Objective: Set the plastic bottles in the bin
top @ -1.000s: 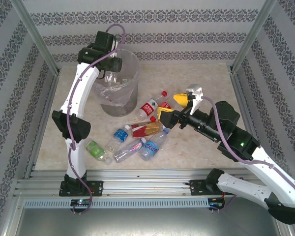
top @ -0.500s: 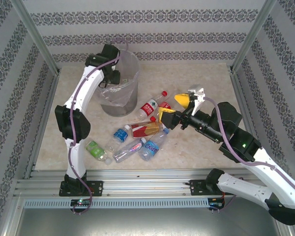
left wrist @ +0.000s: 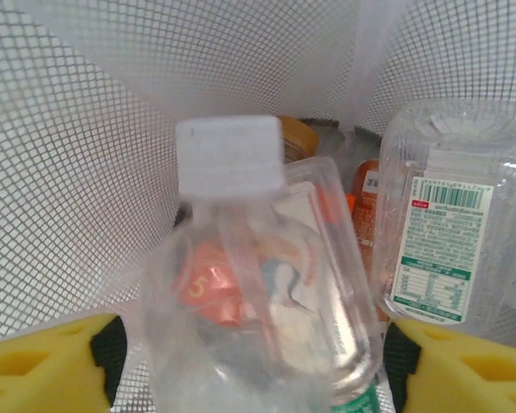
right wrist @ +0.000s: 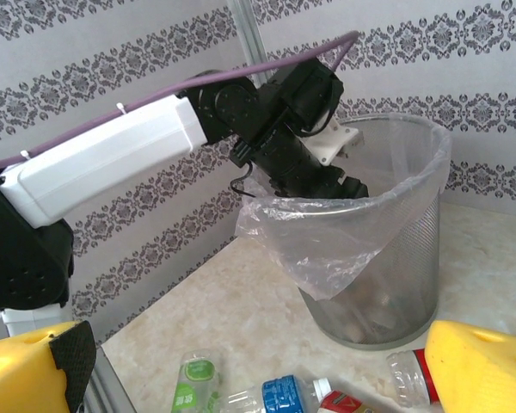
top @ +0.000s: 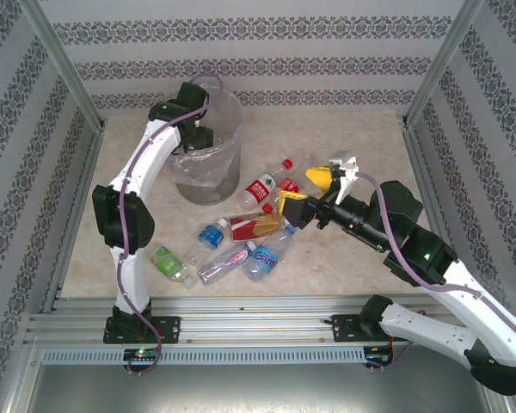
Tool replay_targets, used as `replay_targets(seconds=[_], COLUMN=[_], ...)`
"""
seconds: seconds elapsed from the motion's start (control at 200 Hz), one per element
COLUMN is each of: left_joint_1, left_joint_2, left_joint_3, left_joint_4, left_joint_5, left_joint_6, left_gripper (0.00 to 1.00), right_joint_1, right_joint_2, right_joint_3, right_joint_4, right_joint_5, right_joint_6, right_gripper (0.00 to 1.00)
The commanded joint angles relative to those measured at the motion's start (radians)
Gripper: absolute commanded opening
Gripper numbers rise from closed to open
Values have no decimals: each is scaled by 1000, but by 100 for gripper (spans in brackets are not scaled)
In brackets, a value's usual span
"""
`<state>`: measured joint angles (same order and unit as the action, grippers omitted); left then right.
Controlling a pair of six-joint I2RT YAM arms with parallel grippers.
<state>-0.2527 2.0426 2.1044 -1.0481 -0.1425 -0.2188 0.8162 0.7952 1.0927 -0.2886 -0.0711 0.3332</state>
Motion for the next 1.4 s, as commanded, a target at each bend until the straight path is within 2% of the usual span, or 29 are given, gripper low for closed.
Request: replay_targets(seconds=[0.0, 0.215, 0.5, 0.759, 0.894, 1.104, 1.234, 1.289, 1.349, 1.399], left_joint_1=[16, 16, 16, 16, 15, 16, 14, 11, -1, -11], left_joint_2=[-53, -93, -183, -358, -434, -549, -654, -702, -754, -791], left_joint_3=[42, 75, 52, -83, -127, -235, -391, -474, -557, -608], left_joint_4=[-20, -48, -25, 137, 182, 211, 297, 367, 447, 485], left_joint_5=[-7, 9, 60, 213, 277, 502, 791, 918, 991, 1005], left_joint_6=[-14, -18, -30, -18, -13, 58, 128, 113, 80, 62], left_gripper=[84, 92, 92, 100, 100, 100, 100, 100, 100, 100], right_joint_1=[14, 14, 14, 13, 14, 14, 14, 14, 15, 14], right_joint_2=[-5, -9, -11, -23, -30, -34, -31, -27, -22, -19], right_joint_3=[-11, -23, -37, -63, -75, -84, -87, -84, -85, -89], right_joint_4=[5, 4, -1, -27, -36, -54, -96, -117, -133, -136], right_joint_5=[8, 11, 10, 34, 40, 40, 77, 95, 108, 112], right_joint_6=[8, 15, 24, 46, 56, 71, 99, 115, 140, 159], right_gripper=[98, 98, 98, 98, 98, 98, 98, 98, 98, 97])
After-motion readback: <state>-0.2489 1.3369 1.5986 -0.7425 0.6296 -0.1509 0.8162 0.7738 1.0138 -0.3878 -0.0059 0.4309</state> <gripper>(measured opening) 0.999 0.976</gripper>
